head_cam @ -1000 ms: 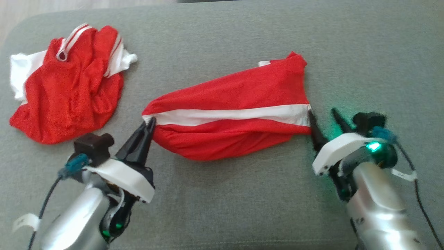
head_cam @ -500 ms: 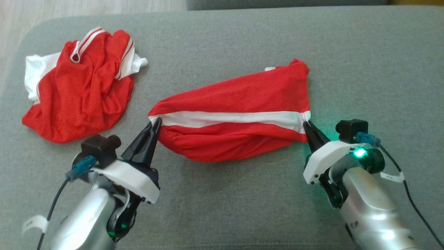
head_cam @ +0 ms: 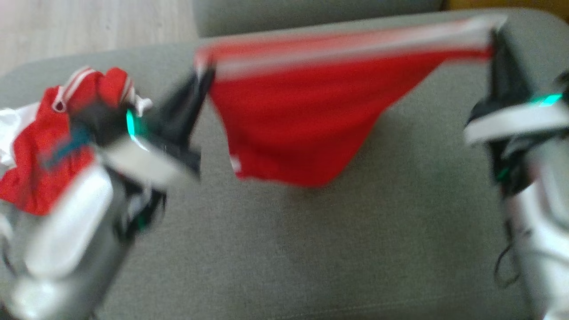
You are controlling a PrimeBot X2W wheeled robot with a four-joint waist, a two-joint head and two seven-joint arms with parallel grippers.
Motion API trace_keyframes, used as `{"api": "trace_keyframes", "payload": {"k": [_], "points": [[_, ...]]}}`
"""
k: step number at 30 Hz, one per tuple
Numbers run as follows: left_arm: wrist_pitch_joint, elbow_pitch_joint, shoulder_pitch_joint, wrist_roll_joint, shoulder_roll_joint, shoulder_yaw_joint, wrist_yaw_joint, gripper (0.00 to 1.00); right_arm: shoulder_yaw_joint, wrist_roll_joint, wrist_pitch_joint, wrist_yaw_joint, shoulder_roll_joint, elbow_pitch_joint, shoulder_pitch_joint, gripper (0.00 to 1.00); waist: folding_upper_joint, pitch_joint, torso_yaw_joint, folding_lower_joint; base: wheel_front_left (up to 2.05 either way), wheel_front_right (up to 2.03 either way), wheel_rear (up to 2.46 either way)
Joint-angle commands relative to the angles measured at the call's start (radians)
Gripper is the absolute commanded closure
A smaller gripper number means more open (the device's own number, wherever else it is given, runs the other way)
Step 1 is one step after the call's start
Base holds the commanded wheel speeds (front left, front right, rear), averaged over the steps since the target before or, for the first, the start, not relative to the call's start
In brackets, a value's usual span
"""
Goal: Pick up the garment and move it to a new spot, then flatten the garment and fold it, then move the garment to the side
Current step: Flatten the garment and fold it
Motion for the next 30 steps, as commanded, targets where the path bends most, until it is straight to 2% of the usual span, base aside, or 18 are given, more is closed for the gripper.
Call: {"api": "trace_keyframes", "payload": {"k": [1,4,7,12,16,19,22,30], "points": [[0.033,-0.05,-0.165,-0.003,0.039,0.059,-0.012,1.0,-0.016,0.007,0.036,0.007,-0.021,-0.081,-0.098,1.0,0.0,0.047,-0.019,0.0,0.0,0.0,0.0],[0.084,-0.018,-0.353,0.01,0.031,0.051,-0.027,1.0,-0.065,0.01,0.102,0.007,-0.029,-0.132,-0.208,1.0,0.0,0.112,-0.029,0.0,0.0,0.0,0.0],[0.092,0.081,-0.555,0.045,0.013,0.038,-0.037,1.0,-0.117,0.058,0.137,0.007,-0.009,-0.099,-0.36,1.0,0.0,0.196,-0.052,0.0,0.0,0.0,0.0],[-0.028,0.285,-0.863,0.144,-0.049,-0.017,-0.045,1.0,-0.125,0.019,0.109,0.007,-0.04,0.027,-0.614,1.0,0.0,0.327,-0.071,0.0,0.0,0.0,0.0],[-0.1,0.418,-1.002,0.165,-0.114,-0.027,-0.047,1.0,-0.11,-0.029,0.057,0.007,-0.061,0.066,-0.743,1.0,0.0,0.391,-0.082,0.0,0.0,0.0,0.0],[-0.11,0.434,-0.997,0.159,-0.141,-0.035,-0.048,1.0,-0.091,-0.039,0.039,0.007,-0.064,0.073,-0.75,1.0,0.0,0.404,-0.083,0.0,0.0,0.0,0.0],[-0.11,0.38,-0.898,0.133,-0.143,-0.049,-0.048,1.0,-0.073,-0.038,0.045,0.007,-0.065,0.066,-0.679,1.0,0.0,0.401,-0.077,0.0,0.0,0.0,0.0],[-0.111,0.253,-0.443,0.054,-0.115,-0.143,-0.049,1.0,-0.131,-0.038,0.145,0.007,-0.035,-0.027,-0.278,1.0,0.0,0.344,-0.06,0.0,0.0,0.0,0.0]]}}
